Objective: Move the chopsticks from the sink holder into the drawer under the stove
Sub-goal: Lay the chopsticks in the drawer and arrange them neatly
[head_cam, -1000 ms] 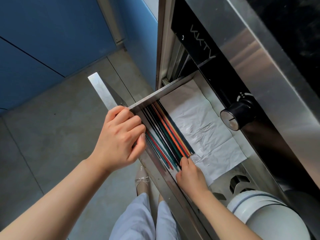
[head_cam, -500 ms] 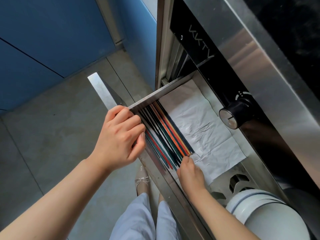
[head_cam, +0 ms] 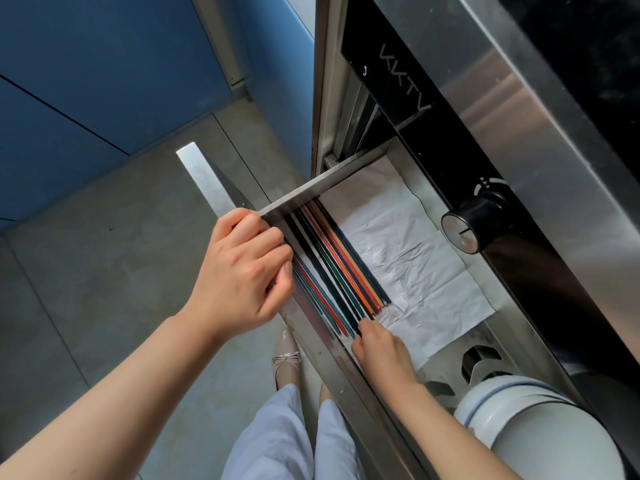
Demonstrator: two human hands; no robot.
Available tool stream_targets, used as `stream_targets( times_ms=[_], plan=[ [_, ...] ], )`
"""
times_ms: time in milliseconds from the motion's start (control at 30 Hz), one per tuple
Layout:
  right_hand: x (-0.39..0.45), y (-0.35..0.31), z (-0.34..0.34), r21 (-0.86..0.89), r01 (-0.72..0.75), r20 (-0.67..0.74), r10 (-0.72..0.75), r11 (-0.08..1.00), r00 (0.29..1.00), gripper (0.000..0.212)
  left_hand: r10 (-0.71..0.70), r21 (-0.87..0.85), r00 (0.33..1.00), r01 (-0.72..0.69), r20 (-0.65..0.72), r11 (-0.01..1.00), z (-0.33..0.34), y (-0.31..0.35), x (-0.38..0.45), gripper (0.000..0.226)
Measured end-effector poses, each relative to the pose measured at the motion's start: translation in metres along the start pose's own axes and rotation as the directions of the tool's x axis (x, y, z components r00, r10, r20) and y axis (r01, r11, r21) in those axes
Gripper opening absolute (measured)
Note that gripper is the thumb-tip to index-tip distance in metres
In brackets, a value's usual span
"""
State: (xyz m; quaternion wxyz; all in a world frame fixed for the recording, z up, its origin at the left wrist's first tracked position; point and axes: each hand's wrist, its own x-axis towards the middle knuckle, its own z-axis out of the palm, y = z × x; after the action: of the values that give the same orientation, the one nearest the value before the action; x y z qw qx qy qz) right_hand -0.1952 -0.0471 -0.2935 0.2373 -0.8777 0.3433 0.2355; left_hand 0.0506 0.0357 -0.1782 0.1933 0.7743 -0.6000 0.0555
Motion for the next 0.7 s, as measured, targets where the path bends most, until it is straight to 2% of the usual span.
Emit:
stream_targets(
  times_ms=[100, 233, 467, 700],
  plan=[
    [-0.014, 0.005, 0.004, 0.069, 0.095, 0.017, -0.096, 0.993, 0.995, 0.019, -0.001, -0.007, 1.000, 0.001, -0.005, 1.000, 0.000, 0.000, 0.000, 0.047],
    [-0.016, 0.011, 0.001, 0.165, 0.146, 0.090, -0.163, 0.975, 0.983, 0.024, 0.000, -0.004, 1.000, 0.000, -0.010, 1.000, 0.000, 0.000, 0.000, 0.046],
    [0.005, 0.005, -0.008, 0.076, 0.258, 0.209, -0.269, 0.963, 0.940, 0.021, -0.001, -0.001, 1.000, 0.001, -0.006, 1.000, 0.001, -0.001, 0.001, 0.047],
    [0.020, -0.007, -0.016, -0.097, 0.211, 0.295, -0.174, 0.973, 0.940, 0.019, 0.000, 0.004, 1.000, 0.000, -0.001, 1.000, 0.000, 0.000, 0.001, 0.048]
  ],
)
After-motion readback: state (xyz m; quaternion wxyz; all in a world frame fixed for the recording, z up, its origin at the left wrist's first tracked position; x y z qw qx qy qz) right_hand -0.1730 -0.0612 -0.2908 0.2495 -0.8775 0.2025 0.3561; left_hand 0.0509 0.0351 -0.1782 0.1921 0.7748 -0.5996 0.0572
